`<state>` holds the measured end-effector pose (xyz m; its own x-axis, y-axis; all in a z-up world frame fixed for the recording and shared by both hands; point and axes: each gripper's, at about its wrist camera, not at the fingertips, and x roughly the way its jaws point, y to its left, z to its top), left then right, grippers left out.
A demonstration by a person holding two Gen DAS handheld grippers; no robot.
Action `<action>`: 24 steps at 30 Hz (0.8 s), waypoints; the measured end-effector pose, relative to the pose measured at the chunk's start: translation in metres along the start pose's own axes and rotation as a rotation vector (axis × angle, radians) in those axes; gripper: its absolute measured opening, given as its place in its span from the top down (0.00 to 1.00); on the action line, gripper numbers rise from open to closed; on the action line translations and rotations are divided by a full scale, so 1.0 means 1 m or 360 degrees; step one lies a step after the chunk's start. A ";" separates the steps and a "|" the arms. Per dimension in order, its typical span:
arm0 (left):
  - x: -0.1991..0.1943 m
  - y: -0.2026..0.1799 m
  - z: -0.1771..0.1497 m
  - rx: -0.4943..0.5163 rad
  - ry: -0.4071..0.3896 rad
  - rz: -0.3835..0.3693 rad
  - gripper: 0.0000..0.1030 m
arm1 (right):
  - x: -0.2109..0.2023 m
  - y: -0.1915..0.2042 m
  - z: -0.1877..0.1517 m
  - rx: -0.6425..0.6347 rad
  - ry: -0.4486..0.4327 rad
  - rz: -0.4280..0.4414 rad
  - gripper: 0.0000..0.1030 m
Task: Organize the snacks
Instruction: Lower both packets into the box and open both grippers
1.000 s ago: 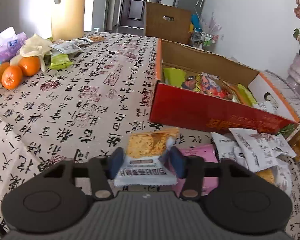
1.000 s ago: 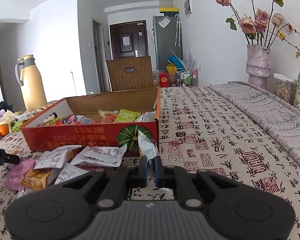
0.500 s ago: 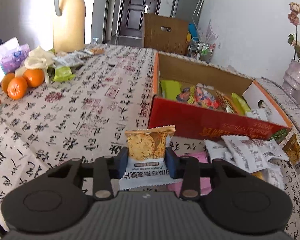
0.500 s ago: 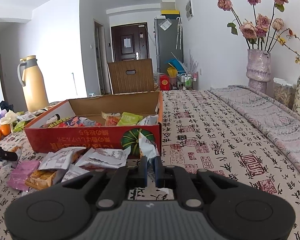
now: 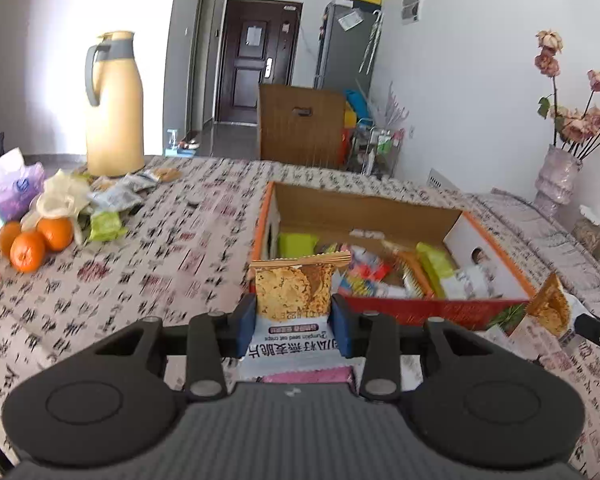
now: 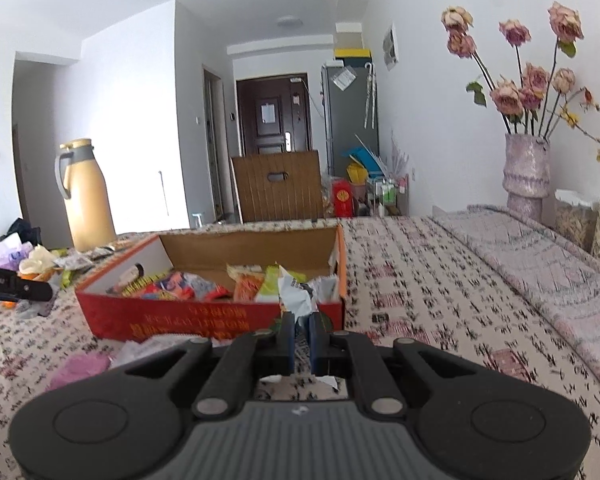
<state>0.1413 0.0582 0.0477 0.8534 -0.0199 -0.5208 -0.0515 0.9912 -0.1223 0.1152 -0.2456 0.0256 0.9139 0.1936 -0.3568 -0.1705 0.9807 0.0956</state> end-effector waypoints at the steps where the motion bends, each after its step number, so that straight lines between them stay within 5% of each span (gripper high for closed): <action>1: 0.000 -0.003 0.003 0.0007 -0.0011 -0.0005 0.61 | 0.001 0.001 0.002 -0.0001 -0.0011 0.0006 0.94; 24: 0.067 -0.044 0.067 0.0065 -0.0104 -0.0017 0.61 | 0.080 0.033 0.066 -0.0058 -0.0159 0.0176 0.94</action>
<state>0.2356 0.0219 0.0748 0.8860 -0.0232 -0.4630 -0.0223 0.9955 -0.0925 0.2067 -0.1992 0.0615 0.9207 0.2984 -0.2517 -0.2834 0.9543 0.0949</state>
